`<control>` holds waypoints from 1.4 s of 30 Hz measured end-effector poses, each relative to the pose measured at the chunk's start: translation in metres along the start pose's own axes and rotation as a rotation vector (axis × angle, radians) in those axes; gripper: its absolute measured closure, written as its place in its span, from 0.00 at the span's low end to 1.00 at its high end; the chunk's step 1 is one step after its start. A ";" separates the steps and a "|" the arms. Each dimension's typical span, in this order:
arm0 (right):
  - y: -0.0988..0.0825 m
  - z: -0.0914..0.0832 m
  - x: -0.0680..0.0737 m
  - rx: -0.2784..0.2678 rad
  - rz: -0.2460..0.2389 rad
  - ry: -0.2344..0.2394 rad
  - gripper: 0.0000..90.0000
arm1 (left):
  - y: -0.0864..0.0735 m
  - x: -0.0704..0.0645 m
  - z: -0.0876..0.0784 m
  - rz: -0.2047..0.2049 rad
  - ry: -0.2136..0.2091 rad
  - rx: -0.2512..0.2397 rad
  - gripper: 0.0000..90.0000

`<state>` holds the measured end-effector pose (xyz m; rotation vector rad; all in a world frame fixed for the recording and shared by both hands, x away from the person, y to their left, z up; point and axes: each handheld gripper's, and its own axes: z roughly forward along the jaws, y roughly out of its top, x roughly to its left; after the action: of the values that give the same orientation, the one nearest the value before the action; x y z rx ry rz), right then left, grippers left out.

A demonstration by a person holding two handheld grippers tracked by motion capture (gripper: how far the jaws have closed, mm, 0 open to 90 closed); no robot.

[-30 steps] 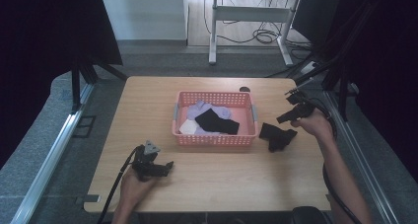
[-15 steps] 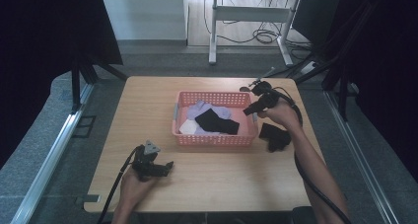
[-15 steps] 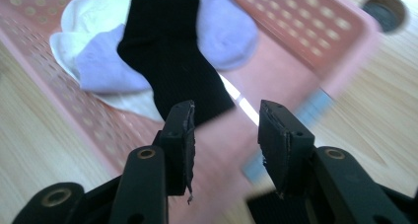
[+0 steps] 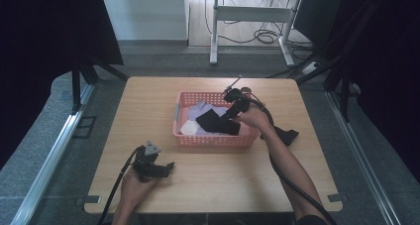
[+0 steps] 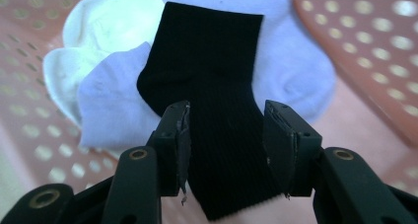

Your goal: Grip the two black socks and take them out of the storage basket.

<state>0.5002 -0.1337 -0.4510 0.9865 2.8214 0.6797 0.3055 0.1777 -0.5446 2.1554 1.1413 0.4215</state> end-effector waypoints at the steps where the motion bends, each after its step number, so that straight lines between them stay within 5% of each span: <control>1: 0.002 0.007 0.002 0.009 -0.006 0.004 0.59 | 0.000 0.000 0.000 -0.004 0.001 -0.003 0.12; 13: 0.009 0.053 0.009 0.116 -0.044 -0.010 0.60 | 0.000 0.000 0.000 -0.004 0.000 -0.003 0.12; 20: 0.007 0.059 0.010 0.153 -0.012 0.014 0.94 | 0.000 0.000 0.000 -0.003 -0.001 -0.001 0.12; 23: 0.007 0.058 0.012 0.161 -0.004 0.001 0.97 | 0.000 0.000 0.000 -0.005 0.000 -0.003 0.12; 42: 0.023 -0.033 0.015 -0.052 -0.015 0.014 0.97 | 0.000 0.000 0.000 -0.002 -0.001 -0.003 0.12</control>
<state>0.4945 -0.1208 -0.4104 0.9551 2.8048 0.7577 0.3055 0.1776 -0.5447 2.1521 1.1414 0.4207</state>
